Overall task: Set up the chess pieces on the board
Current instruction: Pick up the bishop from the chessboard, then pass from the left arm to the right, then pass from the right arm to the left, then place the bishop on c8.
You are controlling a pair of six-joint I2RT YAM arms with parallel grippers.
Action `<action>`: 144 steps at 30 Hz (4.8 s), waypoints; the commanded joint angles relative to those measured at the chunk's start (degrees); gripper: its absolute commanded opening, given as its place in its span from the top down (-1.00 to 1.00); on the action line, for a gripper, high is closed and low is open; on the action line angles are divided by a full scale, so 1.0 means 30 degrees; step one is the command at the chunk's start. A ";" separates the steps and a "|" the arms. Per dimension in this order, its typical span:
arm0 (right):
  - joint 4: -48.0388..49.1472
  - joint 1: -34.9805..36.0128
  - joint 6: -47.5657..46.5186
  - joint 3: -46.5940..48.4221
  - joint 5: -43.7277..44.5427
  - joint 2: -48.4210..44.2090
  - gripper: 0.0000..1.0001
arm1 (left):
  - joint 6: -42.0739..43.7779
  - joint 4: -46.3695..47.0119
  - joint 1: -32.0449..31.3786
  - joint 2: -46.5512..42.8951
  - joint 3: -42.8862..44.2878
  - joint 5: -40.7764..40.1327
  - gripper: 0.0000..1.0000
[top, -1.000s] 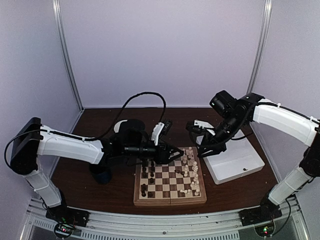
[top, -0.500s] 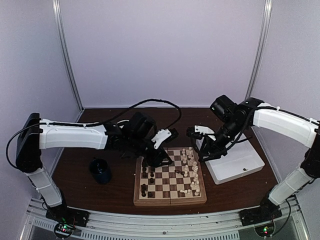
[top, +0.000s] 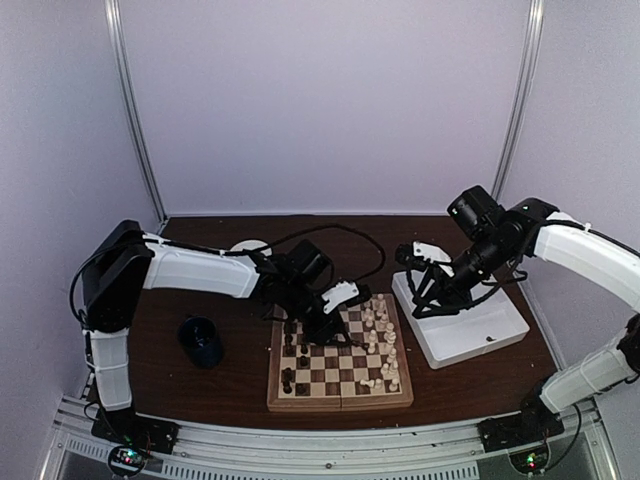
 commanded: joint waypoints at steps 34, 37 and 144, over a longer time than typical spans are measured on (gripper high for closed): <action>0.0523 -0.0707 -0.0071 0.0509 -0.1703 0.1713 0.16 | 0.2940 0.1155 -0.0927 -0.1833 -0.2782 -0.2637 0.96; 0.0733 -0.0707 0.0183 0.0976 -0.2054 0.2179 0.15 | 0.1435 0.1404 -0.0640 -0.2856 -0.2700 -0.1470 0.96; 0.2741 -0.3919 0.1929 -0.0716 -0.4093 0.1229 0.00 | -0.2593 -1.7804 0.0158 -0.6196 0.5579 -0.4695 0.94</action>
